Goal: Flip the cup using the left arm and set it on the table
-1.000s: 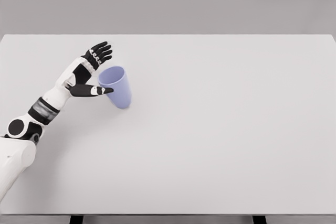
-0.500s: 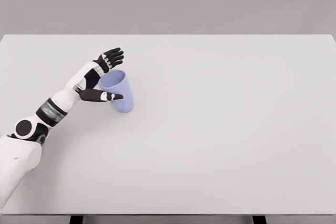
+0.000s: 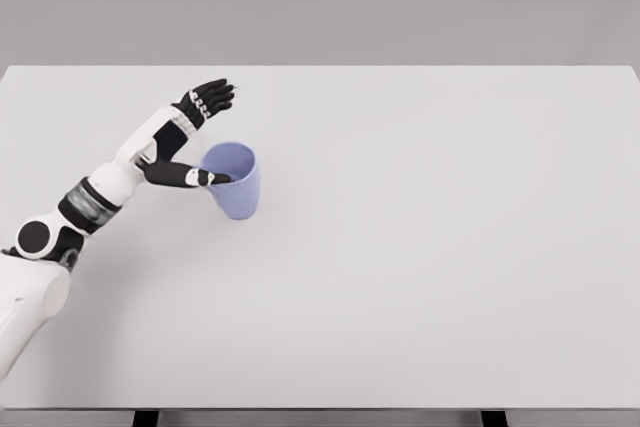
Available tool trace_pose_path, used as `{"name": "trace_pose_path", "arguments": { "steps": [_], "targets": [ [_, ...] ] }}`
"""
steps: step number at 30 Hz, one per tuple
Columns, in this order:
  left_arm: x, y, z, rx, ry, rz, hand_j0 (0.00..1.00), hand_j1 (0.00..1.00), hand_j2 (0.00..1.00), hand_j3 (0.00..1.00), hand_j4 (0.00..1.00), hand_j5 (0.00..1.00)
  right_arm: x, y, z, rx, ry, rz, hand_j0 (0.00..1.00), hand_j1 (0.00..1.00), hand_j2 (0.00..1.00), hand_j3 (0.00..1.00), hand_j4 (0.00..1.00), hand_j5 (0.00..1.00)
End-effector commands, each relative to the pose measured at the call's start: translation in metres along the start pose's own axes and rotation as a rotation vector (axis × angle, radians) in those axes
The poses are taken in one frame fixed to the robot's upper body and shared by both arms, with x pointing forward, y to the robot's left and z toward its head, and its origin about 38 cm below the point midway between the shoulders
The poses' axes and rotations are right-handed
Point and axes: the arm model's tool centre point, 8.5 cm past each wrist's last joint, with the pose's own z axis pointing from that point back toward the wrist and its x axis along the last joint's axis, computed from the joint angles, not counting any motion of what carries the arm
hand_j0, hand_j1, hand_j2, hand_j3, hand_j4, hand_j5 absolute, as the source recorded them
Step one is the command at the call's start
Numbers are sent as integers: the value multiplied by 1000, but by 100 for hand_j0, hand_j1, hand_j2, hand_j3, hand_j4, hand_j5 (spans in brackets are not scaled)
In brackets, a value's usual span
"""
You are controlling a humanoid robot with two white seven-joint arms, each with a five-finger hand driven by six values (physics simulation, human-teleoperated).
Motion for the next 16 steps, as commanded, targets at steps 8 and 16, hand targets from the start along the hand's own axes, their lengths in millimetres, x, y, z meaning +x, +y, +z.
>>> {"name": "trace_pose_path", "arguments": {
  "steps": [8,16],
  "targets": [
    [47,123,109,-126,490,-527,100,100,100,100,100,100,0,0,0,1,0,0,100,100,100,100,100,100],
    [38,109,91,-302,569,-672,100,100,100,100,100,100,0,0,0,1,0,0,100,100,100,100,100,100]
  ]
}}
